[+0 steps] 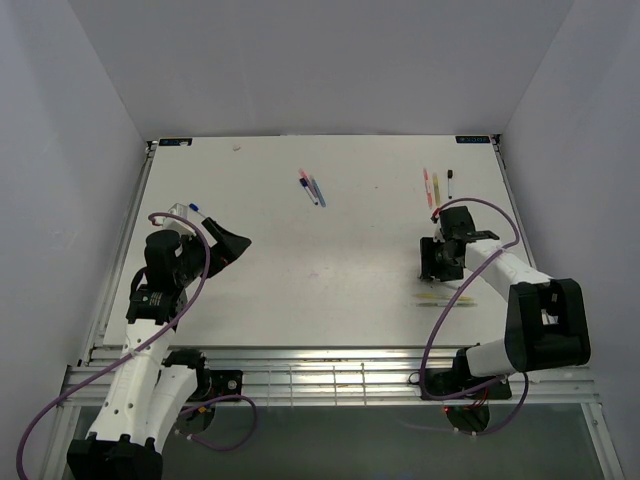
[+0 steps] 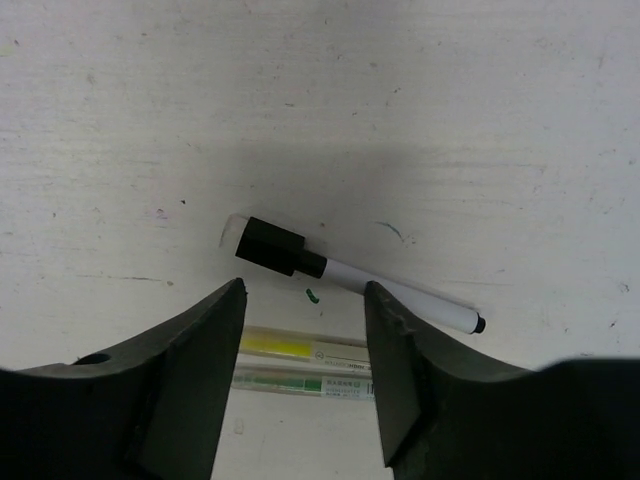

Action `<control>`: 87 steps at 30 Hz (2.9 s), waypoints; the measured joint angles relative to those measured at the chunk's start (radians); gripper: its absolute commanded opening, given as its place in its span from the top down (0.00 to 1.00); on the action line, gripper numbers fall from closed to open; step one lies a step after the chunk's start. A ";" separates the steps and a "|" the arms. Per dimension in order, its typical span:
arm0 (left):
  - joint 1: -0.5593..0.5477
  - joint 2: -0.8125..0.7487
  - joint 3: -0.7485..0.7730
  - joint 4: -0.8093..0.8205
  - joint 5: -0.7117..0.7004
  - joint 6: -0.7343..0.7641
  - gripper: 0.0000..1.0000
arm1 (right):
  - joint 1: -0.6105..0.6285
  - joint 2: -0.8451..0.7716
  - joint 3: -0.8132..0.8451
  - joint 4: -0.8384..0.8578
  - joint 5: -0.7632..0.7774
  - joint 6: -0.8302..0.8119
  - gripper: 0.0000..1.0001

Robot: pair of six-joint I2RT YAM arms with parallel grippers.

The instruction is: Open the pen caps

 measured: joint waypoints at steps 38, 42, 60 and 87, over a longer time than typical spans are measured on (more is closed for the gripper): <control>0.000 0.000 0.000 0.005 0.042 -0.020 0.03 | 0.175 0.122 0.257 0.005 0.253 0.039 0.39; 0.000 0.000 0.000 0.007 0.059 -0.029 0.03 | 0.167 0.047 0.270 -0.051 0.291 0.139 0.37; 0.000 0.011 0.000 0.026 0.122 -0.032 0.03 | 0.059 0.005 0.157 -0.125 0.217 0.364 0.17; 0.000 0.048 0.001 0.027 0.179 0.018 0.03 | -0.002 0.149 0.079 -0.004 0.145 0.459 0.92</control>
